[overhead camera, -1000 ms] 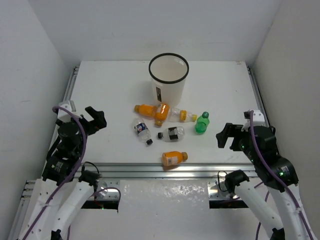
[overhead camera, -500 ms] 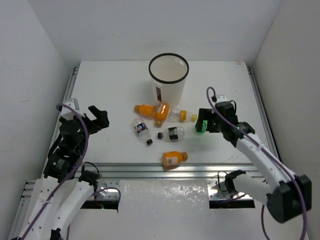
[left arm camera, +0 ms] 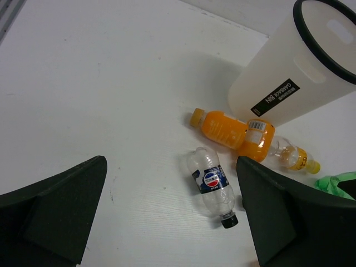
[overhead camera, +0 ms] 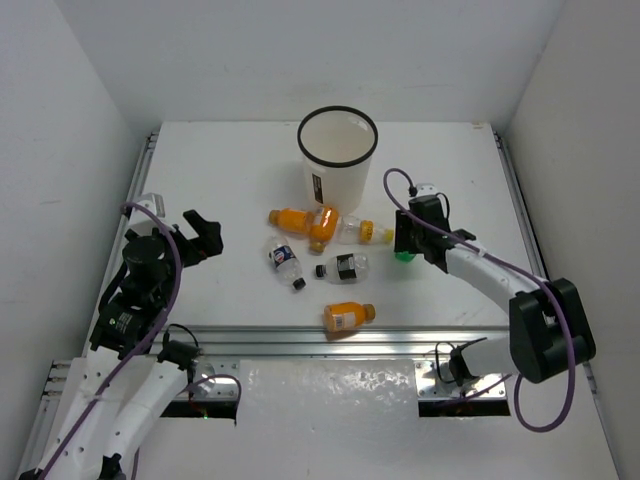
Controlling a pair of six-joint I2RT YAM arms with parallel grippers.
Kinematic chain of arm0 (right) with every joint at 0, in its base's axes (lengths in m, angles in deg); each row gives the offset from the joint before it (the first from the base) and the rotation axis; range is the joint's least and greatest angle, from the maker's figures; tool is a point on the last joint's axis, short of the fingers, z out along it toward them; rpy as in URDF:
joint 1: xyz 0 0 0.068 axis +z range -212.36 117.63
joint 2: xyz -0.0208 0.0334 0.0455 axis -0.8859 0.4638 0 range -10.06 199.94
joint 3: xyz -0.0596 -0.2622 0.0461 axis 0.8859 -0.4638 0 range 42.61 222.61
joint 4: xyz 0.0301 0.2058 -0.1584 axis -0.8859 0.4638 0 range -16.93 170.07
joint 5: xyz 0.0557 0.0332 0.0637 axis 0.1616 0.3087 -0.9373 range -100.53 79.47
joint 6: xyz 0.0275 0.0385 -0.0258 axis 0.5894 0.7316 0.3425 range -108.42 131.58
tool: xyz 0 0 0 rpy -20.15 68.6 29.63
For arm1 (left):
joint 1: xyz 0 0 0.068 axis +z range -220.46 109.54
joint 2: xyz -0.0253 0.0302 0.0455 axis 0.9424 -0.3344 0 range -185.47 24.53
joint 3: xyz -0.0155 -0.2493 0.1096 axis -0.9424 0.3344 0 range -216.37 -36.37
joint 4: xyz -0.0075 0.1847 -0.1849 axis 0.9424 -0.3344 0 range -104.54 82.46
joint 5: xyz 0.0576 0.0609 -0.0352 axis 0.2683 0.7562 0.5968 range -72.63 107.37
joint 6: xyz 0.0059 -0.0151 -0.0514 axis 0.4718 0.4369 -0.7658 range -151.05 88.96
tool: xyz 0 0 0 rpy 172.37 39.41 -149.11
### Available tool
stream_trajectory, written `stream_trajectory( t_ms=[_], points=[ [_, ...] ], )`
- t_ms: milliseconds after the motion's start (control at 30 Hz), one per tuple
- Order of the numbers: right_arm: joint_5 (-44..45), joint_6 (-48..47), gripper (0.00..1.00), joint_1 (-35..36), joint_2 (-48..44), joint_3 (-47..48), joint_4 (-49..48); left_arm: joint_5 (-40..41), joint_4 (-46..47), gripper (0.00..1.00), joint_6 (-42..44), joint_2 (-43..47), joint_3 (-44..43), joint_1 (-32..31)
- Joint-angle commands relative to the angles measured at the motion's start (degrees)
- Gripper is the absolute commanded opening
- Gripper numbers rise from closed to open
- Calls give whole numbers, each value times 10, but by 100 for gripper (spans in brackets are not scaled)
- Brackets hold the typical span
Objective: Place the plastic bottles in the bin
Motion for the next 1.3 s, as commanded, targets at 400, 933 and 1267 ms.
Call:
stream_trajectory(
  t_ms=[400,933,1267],
  points=[
    [-147,-71,31,11,-25,406,93,-3,24,100,8,-40,-3,-1],
    [-200,-121,99,19,359,931,279,-38,-10,100,-96,-106,-28,-2],
    [-197,-120,99,99,97,622,262,-54,24,100,-148,-199,13,-22]
  ],
)
